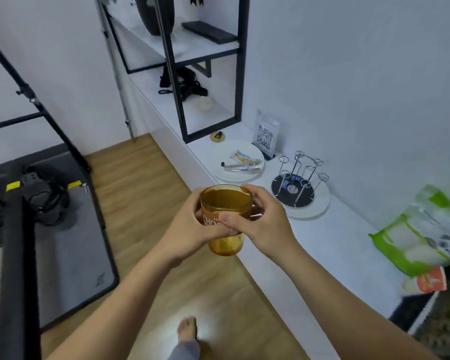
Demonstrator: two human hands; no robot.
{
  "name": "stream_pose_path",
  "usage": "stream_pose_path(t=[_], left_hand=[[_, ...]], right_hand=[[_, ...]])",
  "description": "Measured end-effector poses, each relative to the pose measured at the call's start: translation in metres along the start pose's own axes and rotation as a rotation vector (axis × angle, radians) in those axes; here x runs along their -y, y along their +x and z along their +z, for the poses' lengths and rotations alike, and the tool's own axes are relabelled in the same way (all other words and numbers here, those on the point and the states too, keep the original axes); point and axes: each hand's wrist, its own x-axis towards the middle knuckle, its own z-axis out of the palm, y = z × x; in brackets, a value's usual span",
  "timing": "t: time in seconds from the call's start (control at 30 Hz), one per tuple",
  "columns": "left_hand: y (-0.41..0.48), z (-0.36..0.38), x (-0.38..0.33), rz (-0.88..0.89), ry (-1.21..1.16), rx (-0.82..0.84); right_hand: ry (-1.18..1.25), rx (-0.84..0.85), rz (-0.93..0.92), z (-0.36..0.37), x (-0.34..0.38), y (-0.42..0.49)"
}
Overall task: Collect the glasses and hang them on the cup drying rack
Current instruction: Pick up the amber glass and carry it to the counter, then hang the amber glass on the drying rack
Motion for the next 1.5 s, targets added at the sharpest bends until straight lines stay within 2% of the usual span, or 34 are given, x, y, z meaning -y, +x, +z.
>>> stream_pose_path(t=[0.2,0.43,0.63,0.73,0.83,0.97,1.03,1.13,1.23,1.37,1.5], left_hand=[[0.096,0.007,0.013,-0.007,0.026,0.148],[0.202,-0.016,0.026,-0.042,0.062,0.297],[0.262,-0.001,0.027,-0.085,0.128,0.462],[0.278,0.011,0.035,-0.155,0.138,0.512],[0.292,0.025,0.043,-0.303,0.124,0.525],[0.311,0.045,0.049,-0.566,0.016,0.486],[0.319,0.052,0.047,-0.700,-0.088,0.533],[0.329,0.064,0.045,-0.791,-0.164,0.599],[0.340,0.073,0.048,-0.872,-0.172,0.609],[0.352,0.086,0.055,-0.990,-0.168,0.580],[0.368,0.102,0.059,-1.075,0.020,0.589]], right_hand=[[0.011,-0.143,0.082,-0.014,-0.018,0.067],[0.047,-0.229,0.212,-0.002,-0.028,0.149],[0.028,-0.333,0.320,-0.015,-0.034,0.182],[0.017,-0.366,0.386,-0.022,-0.046,0.185],[0.011,-0.365,0.432,-0.032,-0.061,0.186],[-0.115,-0.291,0.322,-0.047,-0.076,0.186],[-0.236,-0.215,0.253,-0.057,-0.081,0.187],[-0.358,-0.072,0.125,-0.074,-0.087,0.191],[-0.551,0.016,0.103,-0.085,-0.095,0.199],[-0.657,-0.020,0.023,-0.091,-0.107,0.211],[-0.667,-0.072,0.036,-0.100,-0.118,0.224]])
